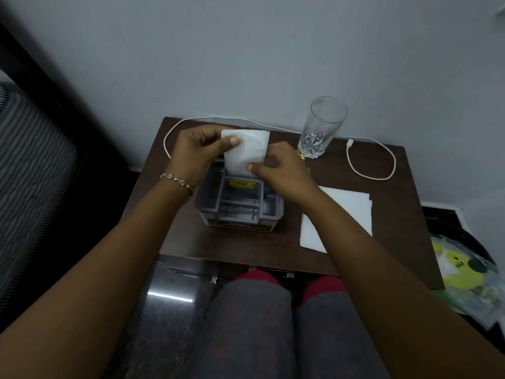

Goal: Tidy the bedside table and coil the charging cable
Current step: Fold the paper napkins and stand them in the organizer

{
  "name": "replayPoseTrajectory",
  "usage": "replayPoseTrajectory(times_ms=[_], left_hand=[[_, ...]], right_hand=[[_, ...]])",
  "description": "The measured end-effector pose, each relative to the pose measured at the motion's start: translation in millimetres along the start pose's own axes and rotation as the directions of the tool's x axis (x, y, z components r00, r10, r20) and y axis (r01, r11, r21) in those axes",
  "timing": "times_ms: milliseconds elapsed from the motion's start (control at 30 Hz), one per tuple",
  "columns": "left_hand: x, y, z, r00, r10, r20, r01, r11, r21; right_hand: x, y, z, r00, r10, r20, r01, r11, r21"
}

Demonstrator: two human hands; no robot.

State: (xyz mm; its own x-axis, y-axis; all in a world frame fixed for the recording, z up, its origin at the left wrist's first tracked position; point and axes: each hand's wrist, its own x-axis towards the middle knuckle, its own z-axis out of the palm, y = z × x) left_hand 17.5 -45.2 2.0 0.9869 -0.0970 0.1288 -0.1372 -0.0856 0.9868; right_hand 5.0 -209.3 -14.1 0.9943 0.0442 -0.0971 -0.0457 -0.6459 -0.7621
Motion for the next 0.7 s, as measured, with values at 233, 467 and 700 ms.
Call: replayPoseTrajectory(times_ms=[233, 467, 700], left_hand=[[-5.5, -11.1, 0.8, 1.0, -0.016, 0.019, 0.015, 0.998, 0.054], [-6.4, -16.1, -0.8, 0.998, -0.065, -0.015, 0.066, 0.995, 0.081], [-29.1, -4.0, 4.4, 0.967, -0.04, -0.25, 0.065, 0.994, 0.09]], right_hand=[[-3.8, 4.0, 3.4, 1.0, 0.005, -0.02, -0.003, 0.996, 0.086], [-2.6, 5.1, -0.8, 0.999, -0.046, -0.024, 0.048, 0.994, 0.095], [-28.9, 19.6, -33.2, 0.99, 0.074, -0.116, -0.007, 0.869, 0.494]])
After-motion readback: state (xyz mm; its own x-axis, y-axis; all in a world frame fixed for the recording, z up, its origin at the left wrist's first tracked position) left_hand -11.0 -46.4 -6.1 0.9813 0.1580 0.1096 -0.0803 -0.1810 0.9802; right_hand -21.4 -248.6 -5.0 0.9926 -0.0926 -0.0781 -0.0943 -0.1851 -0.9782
